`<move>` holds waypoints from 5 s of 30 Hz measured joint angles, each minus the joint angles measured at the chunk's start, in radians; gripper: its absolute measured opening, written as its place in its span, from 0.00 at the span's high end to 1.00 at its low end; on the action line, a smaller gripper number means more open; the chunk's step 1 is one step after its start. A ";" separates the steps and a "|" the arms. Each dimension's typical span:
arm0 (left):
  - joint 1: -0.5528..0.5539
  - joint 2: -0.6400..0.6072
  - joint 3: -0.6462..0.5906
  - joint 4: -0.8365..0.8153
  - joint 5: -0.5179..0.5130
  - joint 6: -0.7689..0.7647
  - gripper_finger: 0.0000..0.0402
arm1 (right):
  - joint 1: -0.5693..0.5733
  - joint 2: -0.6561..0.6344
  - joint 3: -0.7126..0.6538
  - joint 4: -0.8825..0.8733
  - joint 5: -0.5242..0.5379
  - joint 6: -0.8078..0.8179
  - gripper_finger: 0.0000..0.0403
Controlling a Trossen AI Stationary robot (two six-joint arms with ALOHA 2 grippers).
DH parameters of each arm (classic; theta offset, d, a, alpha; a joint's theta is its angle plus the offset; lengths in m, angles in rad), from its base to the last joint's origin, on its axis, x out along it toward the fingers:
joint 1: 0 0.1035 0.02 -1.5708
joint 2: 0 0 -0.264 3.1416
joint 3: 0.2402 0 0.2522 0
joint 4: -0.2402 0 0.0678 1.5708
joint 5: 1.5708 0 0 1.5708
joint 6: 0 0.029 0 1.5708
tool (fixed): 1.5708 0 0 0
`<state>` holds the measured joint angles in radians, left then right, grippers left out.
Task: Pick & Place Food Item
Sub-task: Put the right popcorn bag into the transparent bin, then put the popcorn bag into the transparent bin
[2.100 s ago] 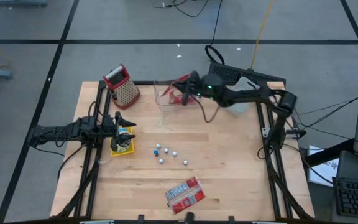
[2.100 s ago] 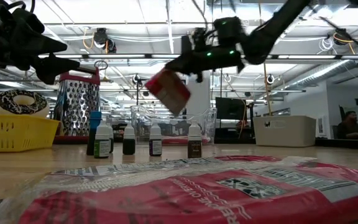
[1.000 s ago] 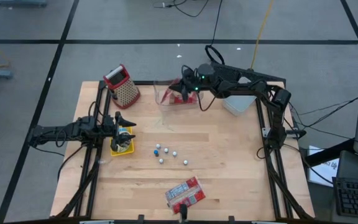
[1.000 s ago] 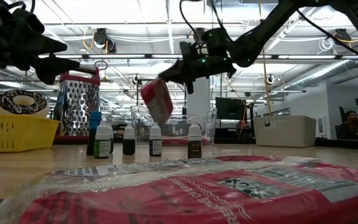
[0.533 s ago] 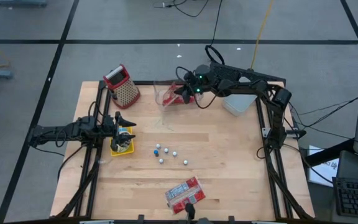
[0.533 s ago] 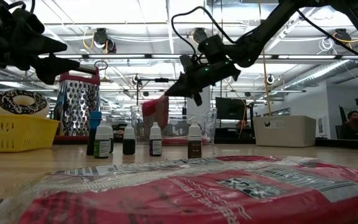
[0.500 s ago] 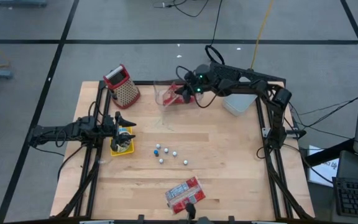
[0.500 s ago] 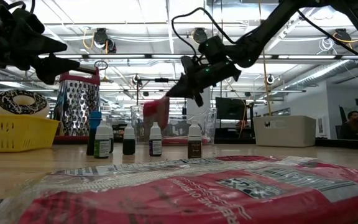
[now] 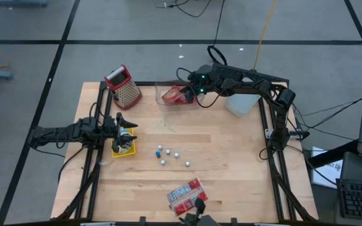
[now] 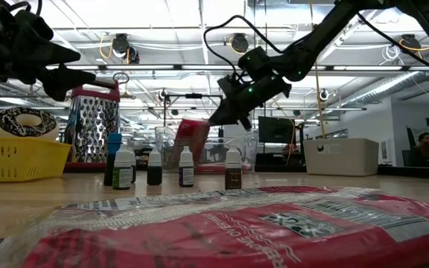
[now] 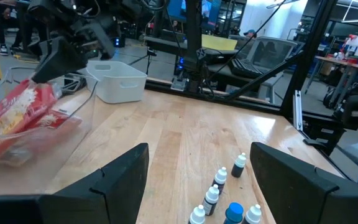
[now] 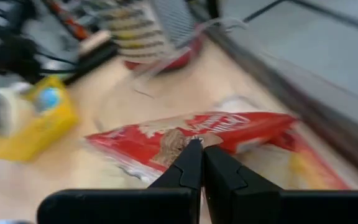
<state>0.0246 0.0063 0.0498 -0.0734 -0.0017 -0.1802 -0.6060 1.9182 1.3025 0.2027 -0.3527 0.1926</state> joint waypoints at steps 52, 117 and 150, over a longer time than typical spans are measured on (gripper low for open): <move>0.000 0.000 0.000 0.000 0.000 0.000 0.30 | 0.176 -0.142 -0.001 -0.069 0.562 -0.373 0.63; 0.000 0.000 0.000 0.000 0.000 0.000 0.30 | 1.254 -0.389 -0.451 0.090 0.566 -0.128 0.36; 0.000 0.000 0.000 0.000 0.000 0.000 0.30 | 1.189 -0.039 -0.460 0.217 0.480 -0.126 0.61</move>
<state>0.0246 0.0063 0.0498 -0.0734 -0.0017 -0.1802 0.5828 1.8793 0.8425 0.4202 0.1275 0.0663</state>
